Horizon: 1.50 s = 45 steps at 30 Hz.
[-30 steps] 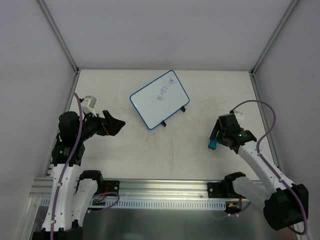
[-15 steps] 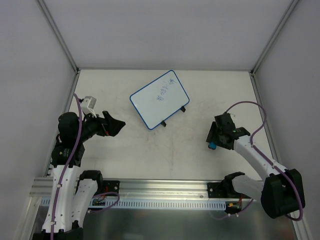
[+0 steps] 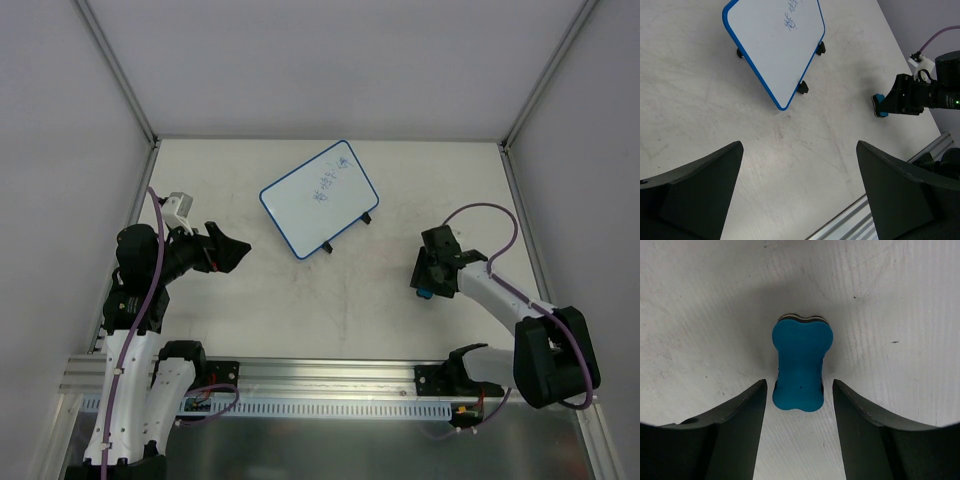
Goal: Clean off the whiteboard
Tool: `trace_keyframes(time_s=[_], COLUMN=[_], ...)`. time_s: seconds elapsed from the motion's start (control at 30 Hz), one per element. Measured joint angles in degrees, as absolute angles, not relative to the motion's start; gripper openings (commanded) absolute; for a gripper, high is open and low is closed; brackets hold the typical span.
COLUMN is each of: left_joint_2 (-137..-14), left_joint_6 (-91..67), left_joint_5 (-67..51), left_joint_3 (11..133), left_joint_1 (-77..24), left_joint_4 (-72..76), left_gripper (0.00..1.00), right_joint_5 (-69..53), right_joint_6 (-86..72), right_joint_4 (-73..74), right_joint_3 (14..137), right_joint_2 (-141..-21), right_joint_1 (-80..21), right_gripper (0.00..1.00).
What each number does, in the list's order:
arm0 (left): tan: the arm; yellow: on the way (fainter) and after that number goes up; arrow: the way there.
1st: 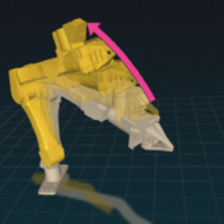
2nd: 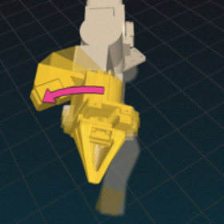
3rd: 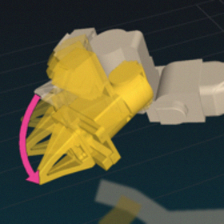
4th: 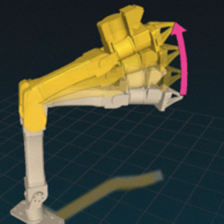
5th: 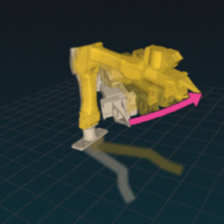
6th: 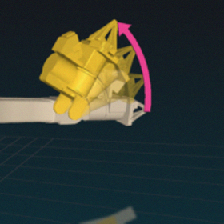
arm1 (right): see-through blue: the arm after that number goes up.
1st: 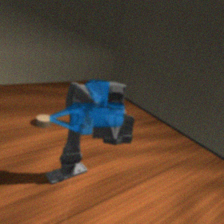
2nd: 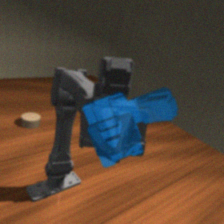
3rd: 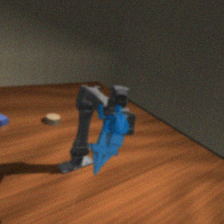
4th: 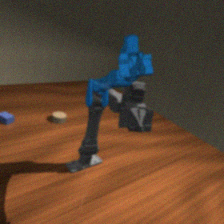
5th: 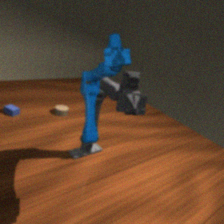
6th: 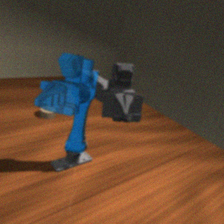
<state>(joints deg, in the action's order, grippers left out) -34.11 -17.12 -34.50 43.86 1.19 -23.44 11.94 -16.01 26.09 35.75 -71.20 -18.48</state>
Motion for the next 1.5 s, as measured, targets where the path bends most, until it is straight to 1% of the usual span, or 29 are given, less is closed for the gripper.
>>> trace_keyframes(time_s=[0.23,0.47,0.93,0.97,1.0,1.07,1.13,1.2,1.23,1.33,1.37,1.5], left_joint_2=[-34.11,-34.11,-34.11,-34.11,-34.11,-34.11,-34.11,-34.13,-34.13,-34.13,-34.13,-34.13], left_joint_6=[-17.12,-17.12,-17.12,-17.12,-17.12,-17.10,-17.10,-17.10,-17.10,-17.10,-17.10,-17.12], left_joint_5=[-34.54,-34.74,-35.59,-35.59,-35.59,-35.62,-35.64,-35.68,-35.70,-35.79,-35.81,-35.79], left_joint_3=[43.86,43.86,43.86,43.86,43.86,43.86,43.86,43.86,43.86,43.86,43.86,43.86], left_joint_1=[1.19,1.19,1.19,1.19,1.19,1.19,1.19,1.19,1.19,1.19,1.19,1.19], left_joint_4=[-23.44,-23.44,-23.44,-23.44,-23.44,-23.44,-23.44,-23.44,-23.44,-23.44,-23.44,-23.44], left_gripper=[0.99,0.99,0.99,0.99,0.99,0.99,0.99,0.99,0.99,0.99,0.99,0.99], right_joint_5=[12.29,12.64,13.08,13.06,13.08,13.08,13.08,13.08,13.04,13.10,13.17,13.34], right_joint_6=[-15.57,-15.16,-14.74,-14.72,-14.74,-14.70,-14.68,-14.52,-14.55,-14.52,-14.55,-14.52], right_joint_4=[25.76,25.47,24.62,24.60,24.43,24.27,24.16,24.14,24.10,23.97,23.92,23.79], right_joint_3=[35.97,37.04,37.85,38.00,38.04,38.04,38.04,38.04,38.04,38.04,38.04,38.04], right_joint_2=[-72.60,-74.19,-75.16,-75.55,-75.85,-76.05,-76.05,-76.05,-76.05,-76.05,-76.05,-75.94], right_joint_1=[-18.46,-18.39,-18.17,-18.11,-18.04,-17.93,-17.80,-17.63,-17.50,-17.23,-17.19,-17.10], right_gripper=[0.58,0.52,0.50,0.49,0.45,0.43,0.35,0.34,0.32,0.23,0.17,0.13])
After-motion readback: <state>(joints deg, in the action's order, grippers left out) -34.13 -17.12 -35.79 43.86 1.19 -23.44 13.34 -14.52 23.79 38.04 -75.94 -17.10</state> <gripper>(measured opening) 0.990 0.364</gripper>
